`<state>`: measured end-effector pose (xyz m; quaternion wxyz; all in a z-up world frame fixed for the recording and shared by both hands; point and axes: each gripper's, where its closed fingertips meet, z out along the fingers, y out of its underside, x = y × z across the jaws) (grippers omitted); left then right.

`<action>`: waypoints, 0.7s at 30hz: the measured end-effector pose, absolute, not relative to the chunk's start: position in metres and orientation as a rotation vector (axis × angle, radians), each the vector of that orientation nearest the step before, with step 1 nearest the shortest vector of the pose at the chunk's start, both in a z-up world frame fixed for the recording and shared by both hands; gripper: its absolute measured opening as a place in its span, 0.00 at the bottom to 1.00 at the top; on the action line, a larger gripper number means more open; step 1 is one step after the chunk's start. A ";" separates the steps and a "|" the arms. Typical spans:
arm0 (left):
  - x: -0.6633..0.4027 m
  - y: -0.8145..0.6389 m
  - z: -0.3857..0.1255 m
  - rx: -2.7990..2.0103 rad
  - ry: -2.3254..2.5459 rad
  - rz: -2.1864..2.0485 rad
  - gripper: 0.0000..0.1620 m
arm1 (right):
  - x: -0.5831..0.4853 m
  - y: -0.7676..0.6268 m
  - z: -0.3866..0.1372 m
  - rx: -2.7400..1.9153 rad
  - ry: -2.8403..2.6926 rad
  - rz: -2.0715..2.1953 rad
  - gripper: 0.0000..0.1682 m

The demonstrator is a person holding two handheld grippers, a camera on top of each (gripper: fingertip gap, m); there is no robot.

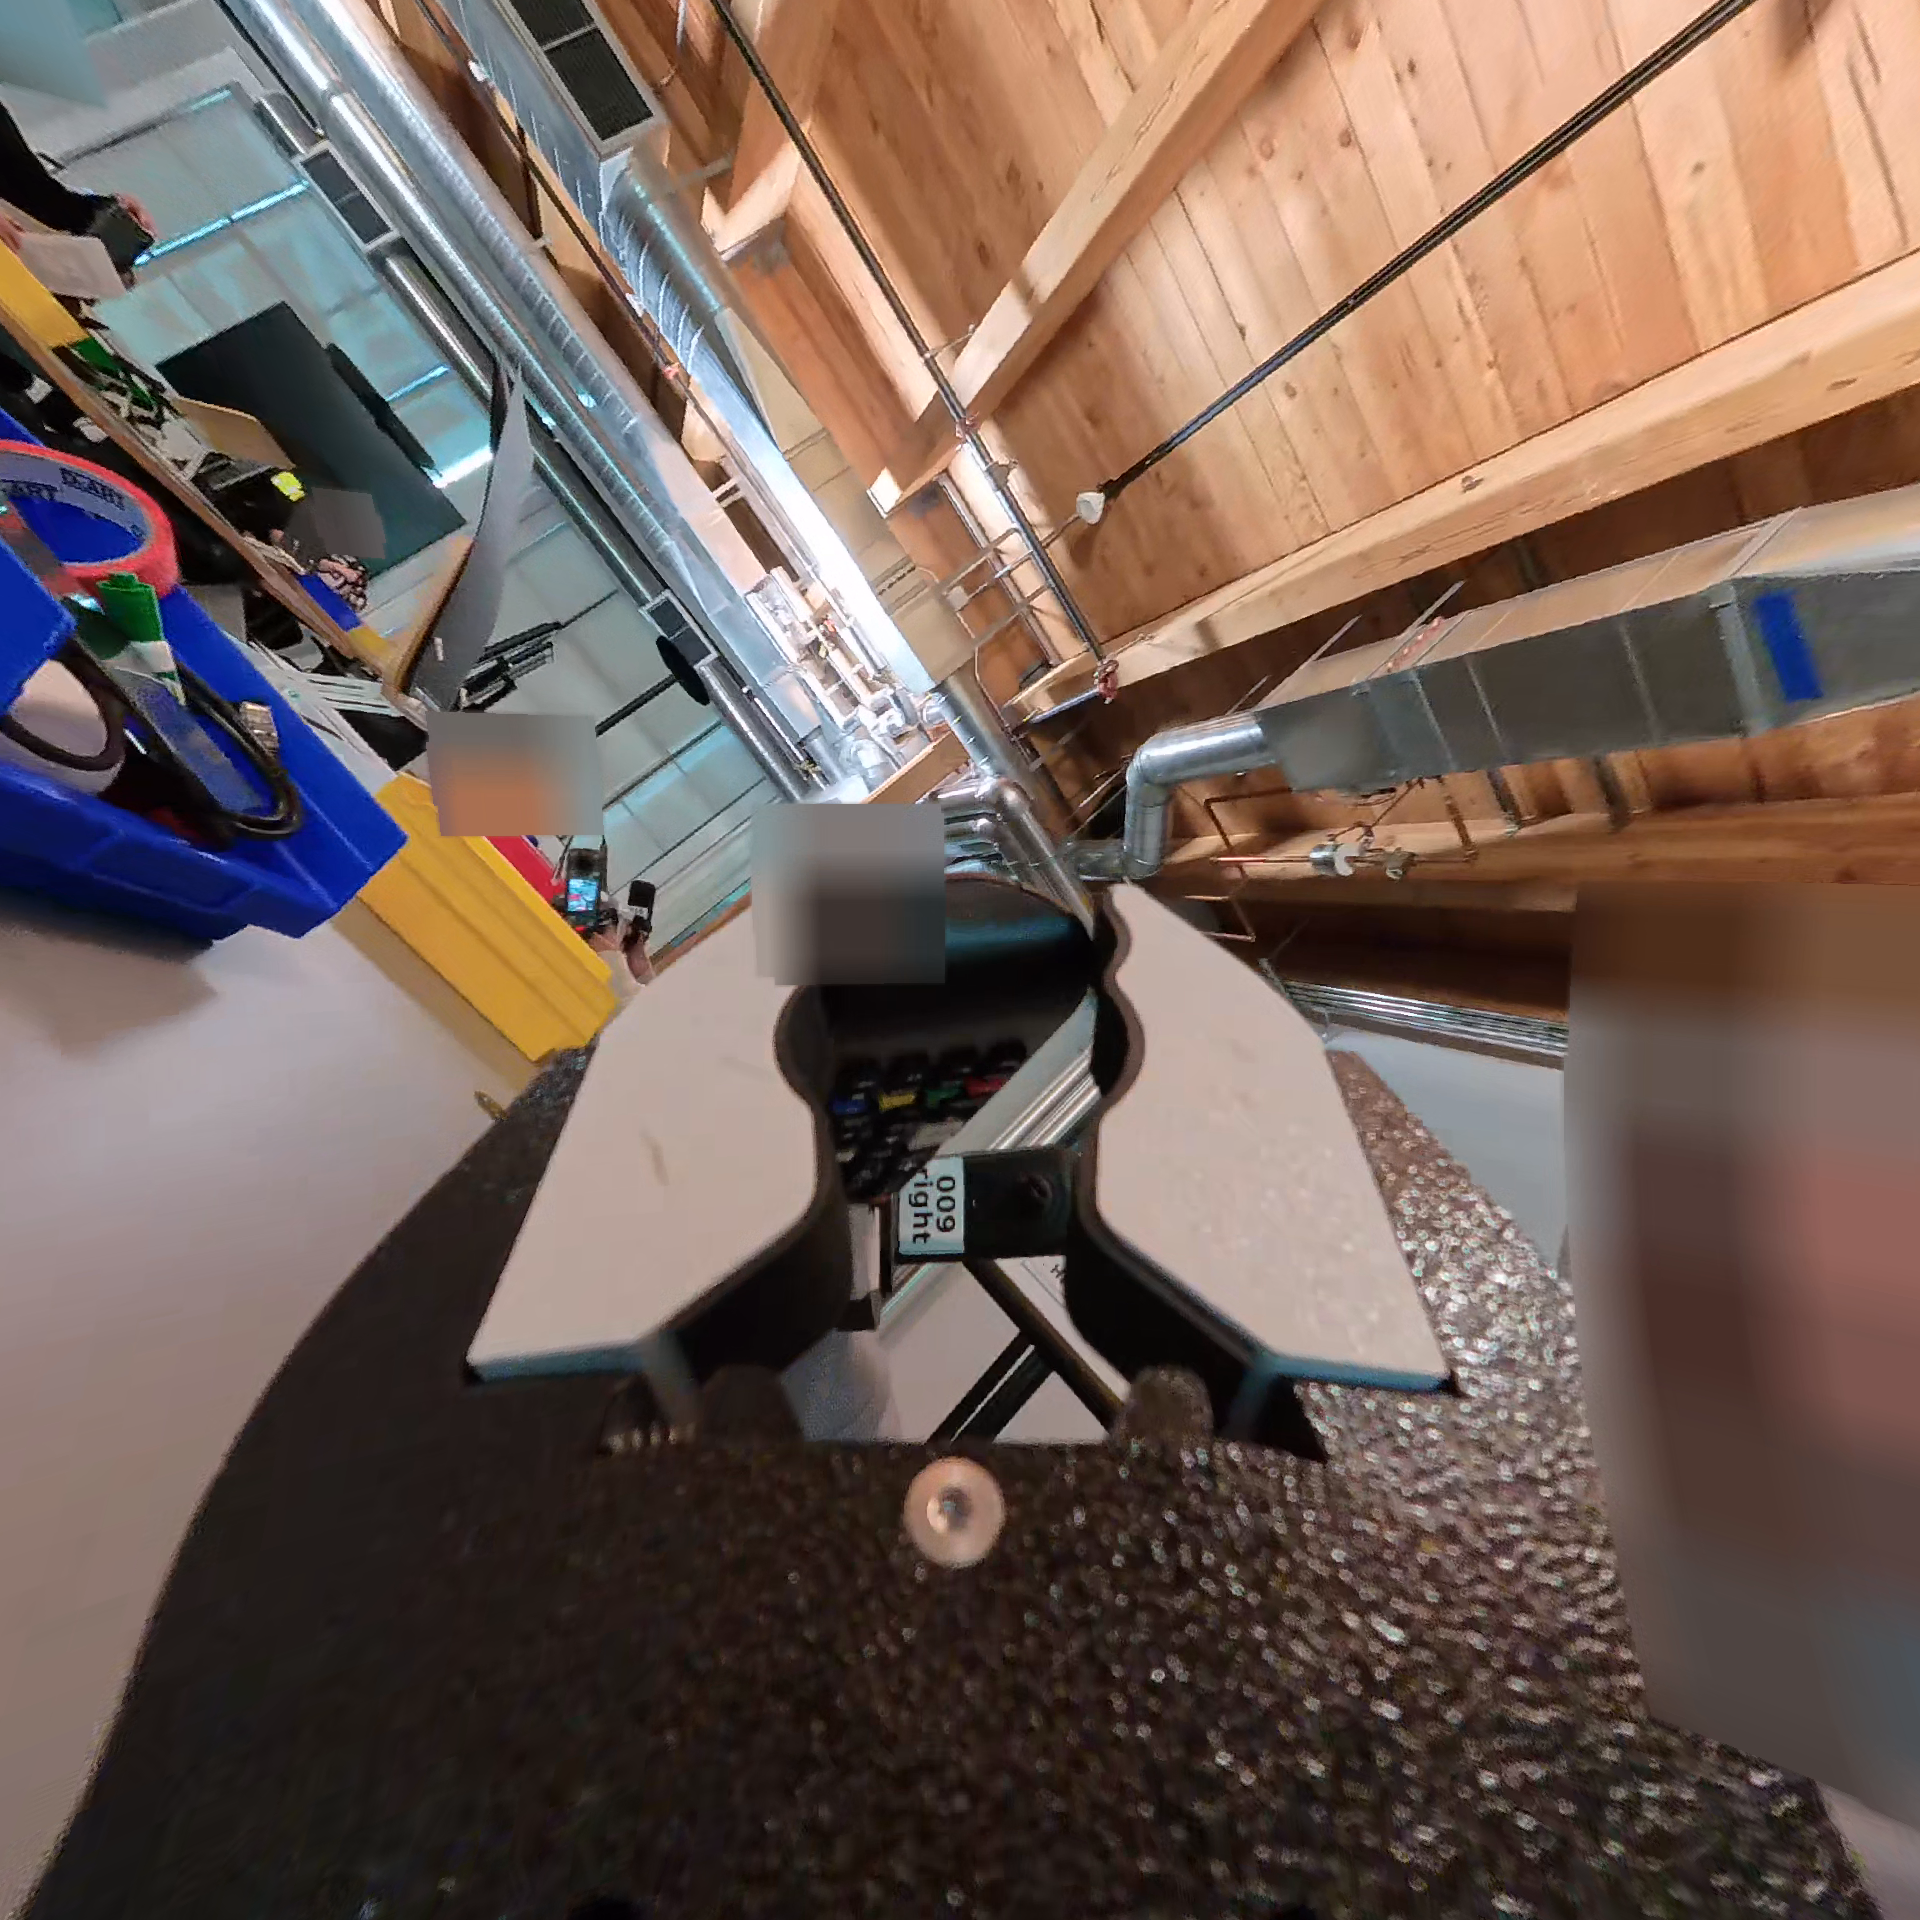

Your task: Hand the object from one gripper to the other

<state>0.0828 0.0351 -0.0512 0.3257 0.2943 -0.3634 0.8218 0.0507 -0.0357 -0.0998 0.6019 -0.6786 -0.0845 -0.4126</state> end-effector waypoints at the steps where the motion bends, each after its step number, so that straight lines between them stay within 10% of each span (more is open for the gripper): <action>1: 0.083 0.036 -0.052 0.766 -0.955 2.152 0.29 | 0.052 -0.036 -0.101 -1.592 -0.166 -0.931 0.15; 17: 0.035 0.021 -0.113 0.121 -2.162 2.149 0.41 | 0.028 -0.046 -0.114 -1.667 0.097 -0.005 0.15; 21: 0.023 0.008 -0.127 0.002 -2.220 2.047 0.16 | 0.022 -0.039 -0.125 -1.720 0.080 0.044 0.15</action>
